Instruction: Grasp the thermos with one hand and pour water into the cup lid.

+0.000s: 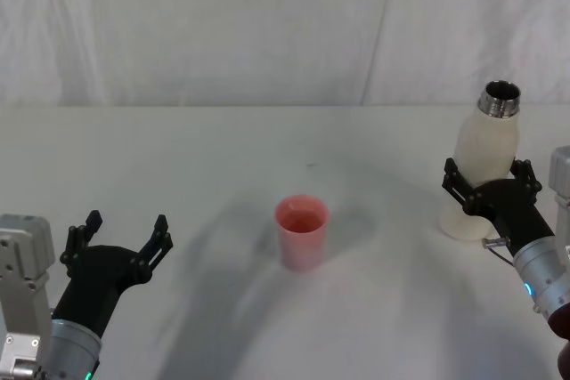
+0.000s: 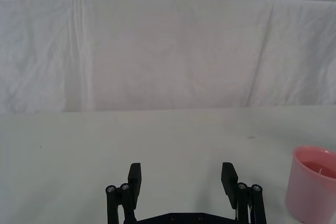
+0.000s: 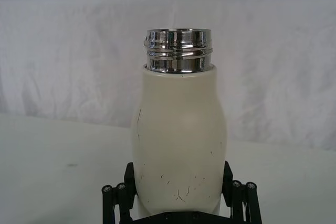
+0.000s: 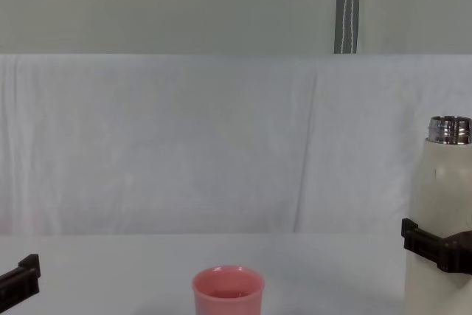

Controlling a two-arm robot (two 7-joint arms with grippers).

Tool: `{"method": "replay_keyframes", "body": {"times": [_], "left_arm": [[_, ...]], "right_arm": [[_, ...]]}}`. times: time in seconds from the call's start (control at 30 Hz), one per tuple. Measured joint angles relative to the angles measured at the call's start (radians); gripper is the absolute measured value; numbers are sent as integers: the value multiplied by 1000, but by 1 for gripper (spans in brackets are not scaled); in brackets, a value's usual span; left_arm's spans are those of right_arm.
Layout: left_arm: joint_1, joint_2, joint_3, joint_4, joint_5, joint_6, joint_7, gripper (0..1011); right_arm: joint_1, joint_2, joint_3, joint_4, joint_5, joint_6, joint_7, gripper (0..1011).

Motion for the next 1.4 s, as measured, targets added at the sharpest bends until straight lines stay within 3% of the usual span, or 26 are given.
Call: {"method": "replay_keyframes", "body": {"times": [0.23,1.4], "left_arm": [[0,0,0,0,0,0,0,1001],[0,0,0,0,0,0,0,1001]], "right_arm": [[0,0,0,0,0,0,-1,1002],[-3,1,2,-8,11,0,8,1001]]}}
